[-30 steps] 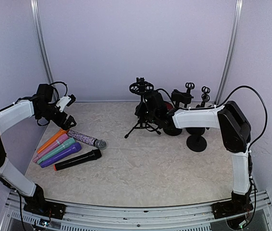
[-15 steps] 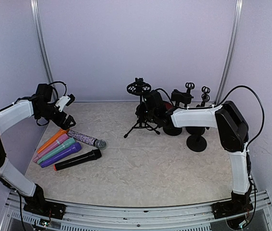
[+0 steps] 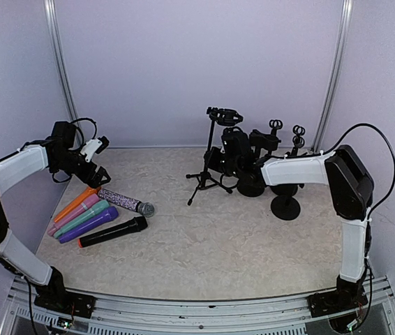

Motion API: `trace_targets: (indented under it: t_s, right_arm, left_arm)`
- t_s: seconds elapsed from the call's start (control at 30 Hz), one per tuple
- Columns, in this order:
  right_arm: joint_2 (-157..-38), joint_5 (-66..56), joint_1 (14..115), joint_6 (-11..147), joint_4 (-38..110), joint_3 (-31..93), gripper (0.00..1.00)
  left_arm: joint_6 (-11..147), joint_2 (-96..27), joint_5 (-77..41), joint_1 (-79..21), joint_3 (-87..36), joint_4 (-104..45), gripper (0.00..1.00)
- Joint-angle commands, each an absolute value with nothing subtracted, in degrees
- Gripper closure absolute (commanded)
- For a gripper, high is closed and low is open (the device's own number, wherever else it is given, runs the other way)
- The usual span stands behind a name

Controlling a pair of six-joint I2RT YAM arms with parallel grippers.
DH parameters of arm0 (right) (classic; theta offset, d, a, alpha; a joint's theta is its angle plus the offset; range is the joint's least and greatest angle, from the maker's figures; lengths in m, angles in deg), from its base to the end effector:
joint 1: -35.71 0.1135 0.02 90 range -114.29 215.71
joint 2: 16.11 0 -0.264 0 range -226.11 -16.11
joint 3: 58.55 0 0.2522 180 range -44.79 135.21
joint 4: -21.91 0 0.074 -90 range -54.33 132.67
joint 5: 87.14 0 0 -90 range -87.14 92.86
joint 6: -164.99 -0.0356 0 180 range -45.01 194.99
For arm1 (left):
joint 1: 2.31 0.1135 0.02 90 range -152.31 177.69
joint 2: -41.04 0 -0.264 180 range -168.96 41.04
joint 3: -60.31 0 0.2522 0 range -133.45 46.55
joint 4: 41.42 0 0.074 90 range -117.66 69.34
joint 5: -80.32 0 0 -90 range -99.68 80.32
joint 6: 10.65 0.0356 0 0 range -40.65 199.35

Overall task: Remove the microphone from the stand
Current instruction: Place the microphone stand at the center of the board, then unscrew the knob on the stand of the microphone stand.

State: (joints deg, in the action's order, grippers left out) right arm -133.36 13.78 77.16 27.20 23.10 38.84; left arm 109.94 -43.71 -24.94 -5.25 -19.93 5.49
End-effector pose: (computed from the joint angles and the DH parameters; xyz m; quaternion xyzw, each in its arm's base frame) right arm 0.3641 0.3125 0.2234 0.0992 0.8164 0.3400 0.4562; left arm 0.3139 -0.0255 0.2719 0.3118 0.8831 -0.0435 0.3479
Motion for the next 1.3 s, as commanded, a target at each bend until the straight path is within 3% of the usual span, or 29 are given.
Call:
trace_targets:
  t_s: [0.0, 0.33, 0.43, 0.57, 0.67, 0.93, 1.27]
  right_arm:
    - [-131.57, 7.35, 77.07, 29.42, 25.49, 35.67, 1.00]
    - [-130.49, 8.66, 82.97, 30.52, 25.40, 31.17, 0.93]
    - [-129.52, 7.36, 83.37, 29.88, 23.05, 28.70, 0.76]
    - [-126.22, 5.24, 83.02, 32.10, 19.57, 24.13, 0.43]
    - [-123.32, 0.92, 82.19, 35.27, 15.43, 20.81, 0.31]
    - [-119.06, 4.84, 80.98, 52.79, -7.14, 7.46, 0.29]
    - [-124.86, 9.68, 80.96, 67.01, -7.02, 15.49, 0.39]
  left_arm:
    - [109.43, -42.18, -26.50, -4.95, -20.60, 6.66, 0.04]
    - [108.55, -42.25, -27.24, -5.00, -20.96, 6.79, 0.04]
    - [108.43, -42.18, -27.21, -4.99, -21.13, 7.17, 0.03]
    - [108.87, -41.66, -27.00, -5.01, -21.24, 7.75, 0.01]
    - [109.35, -41.10, -27.36, -4.82, -20.83, 7.59, 0.01]
    - [109.34, -41.36, -28.98, -4.60, -21.06, 7.98, 0.01]
    - [109.89, -41.68, -29.87, -4.18, -21.07, 8.26, 0.01]
